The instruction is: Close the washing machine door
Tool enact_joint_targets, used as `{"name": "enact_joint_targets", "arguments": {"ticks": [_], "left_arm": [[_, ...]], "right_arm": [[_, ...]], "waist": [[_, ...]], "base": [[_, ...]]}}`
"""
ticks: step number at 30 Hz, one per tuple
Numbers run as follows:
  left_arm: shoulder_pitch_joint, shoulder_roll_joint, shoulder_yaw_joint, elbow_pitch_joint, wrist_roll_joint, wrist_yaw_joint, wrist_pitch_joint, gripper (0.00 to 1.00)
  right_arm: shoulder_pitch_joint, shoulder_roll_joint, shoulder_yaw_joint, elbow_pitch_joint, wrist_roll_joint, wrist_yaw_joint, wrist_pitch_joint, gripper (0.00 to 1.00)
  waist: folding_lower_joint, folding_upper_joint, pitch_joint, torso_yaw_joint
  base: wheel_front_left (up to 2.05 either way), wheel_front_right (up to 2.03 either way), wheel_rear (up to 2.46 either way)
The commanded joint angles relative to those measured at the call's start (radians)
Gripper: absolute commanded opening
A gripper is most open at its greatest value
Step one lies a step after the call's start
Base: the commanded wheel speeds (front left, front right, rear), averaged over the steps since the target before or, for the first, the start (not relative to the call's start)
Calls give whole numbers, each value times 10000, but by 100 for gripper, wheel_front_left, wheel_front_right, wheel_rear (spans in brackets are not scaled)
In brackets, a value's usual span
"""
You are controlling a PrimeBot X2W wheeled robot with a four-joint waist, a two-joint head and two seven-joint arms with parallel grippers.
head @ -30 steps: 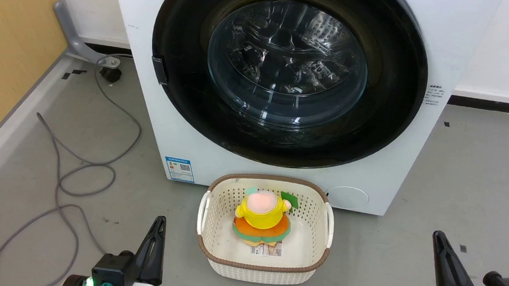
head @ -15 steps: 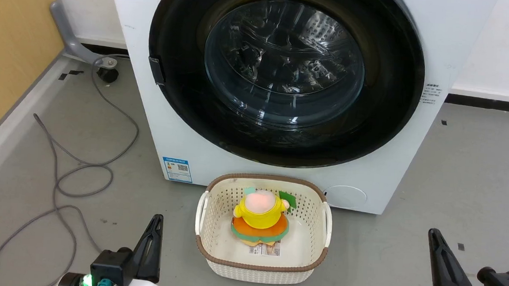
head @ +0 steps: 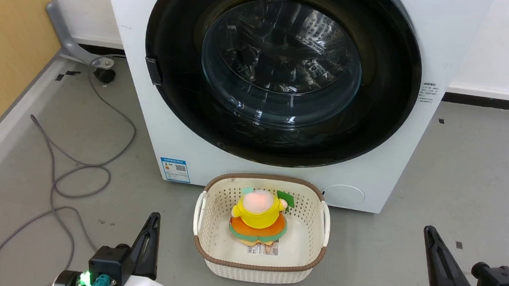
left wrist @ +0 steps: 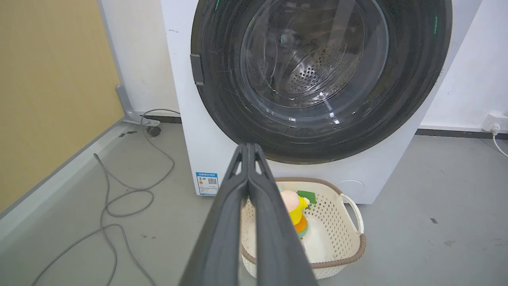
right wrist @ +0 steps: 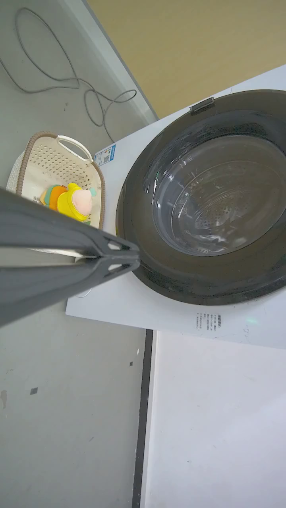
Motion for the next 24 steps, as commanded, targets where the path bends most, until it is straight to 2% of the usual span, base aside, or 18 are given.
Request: {"name": "enact_joint_targets", "arguments": {"ticks": [1, 24], "left_arm": [[-178, 0, 57, -79, 112, 9, 62, 0], [-298, 1, 272, -264, 356, 12, 531, 0]], "right_arm": [[-178, 74, 19, -78, -126, -2, 60, 0], [-366, 167, 109, -166, -559, -3, 491, 0]], "waist": [[0, 0, 1, -8], [0, 0, 16, -129]], "base": [[0, 0, 0], [0, 0, 0]]}}
